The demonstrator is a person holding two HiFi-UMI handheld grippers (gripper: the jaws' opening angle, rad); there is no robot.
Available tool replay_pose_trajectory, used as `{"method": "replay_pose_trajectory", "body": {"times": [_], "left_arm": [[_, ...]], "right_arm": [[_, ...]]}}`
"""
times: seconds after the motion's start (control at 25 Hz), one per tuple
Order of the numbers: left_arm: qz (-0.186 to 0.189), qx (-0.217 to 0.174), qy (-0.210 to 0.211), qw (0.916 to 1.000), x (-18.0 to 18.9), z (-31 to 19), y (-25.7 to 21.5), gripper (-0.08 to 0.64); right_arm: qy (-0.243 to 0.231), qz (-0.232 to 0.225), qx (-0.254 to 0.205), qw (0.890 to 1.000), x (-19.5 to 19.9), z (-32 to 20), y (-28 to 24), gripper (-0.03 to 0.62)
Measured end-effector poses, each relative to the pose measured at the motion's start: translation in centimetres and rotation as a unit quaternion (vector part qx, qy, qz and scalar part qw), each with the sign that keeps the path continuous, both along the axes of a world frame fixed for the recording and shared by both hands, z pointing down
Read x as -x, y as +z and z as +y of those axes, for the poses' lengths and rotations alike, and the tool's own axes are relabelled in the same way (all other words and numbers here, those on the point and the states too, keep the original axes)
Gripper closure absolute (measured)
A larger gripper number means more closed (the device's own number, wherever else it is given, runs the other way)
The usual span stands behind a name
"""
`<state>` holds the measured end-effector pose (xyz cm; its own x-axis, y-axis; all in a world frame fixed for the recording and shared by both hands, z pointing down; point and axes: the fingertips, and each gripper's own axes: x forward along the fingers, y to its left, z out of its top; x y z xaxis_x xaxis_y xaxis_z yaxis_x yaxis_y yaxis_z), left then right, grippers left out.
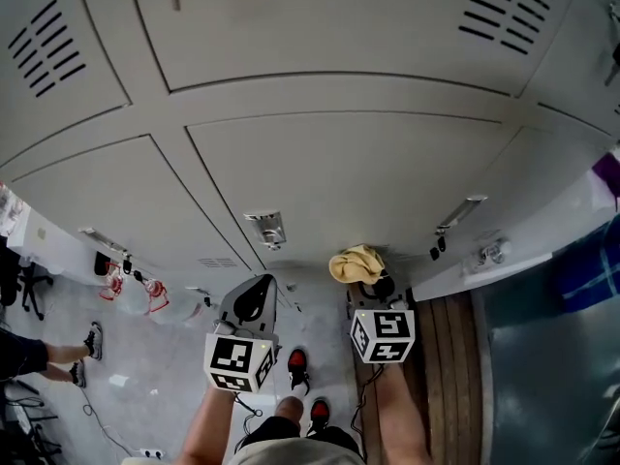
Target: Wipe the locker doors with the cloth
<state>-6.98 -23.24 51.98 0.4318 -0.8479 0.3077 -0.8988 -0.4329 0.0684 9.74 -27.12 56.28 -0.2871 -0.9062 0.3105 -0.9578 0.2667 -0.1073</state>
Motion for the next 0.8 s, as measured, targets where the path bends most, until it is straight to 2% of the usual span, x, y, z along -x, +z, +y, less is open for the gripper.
{"method": "replay_pose_trajectory", "body": {"times": [0.44,0.8], "left_arm": [[-0.001,0.002,0.023,0.9997,-1.7,-0.2,0.2,0.537],[-0.002,-0.005,0.019,0.9998,-1.6,0.6,-0.6,0.537]], "right_arm": [[0.058,0.006,0.005,0.998,-5.3,-0.2,0.5,0.404],[0.054,0.007,0.007,0.998,-5.1,0.6,0.2,0.405]]}}
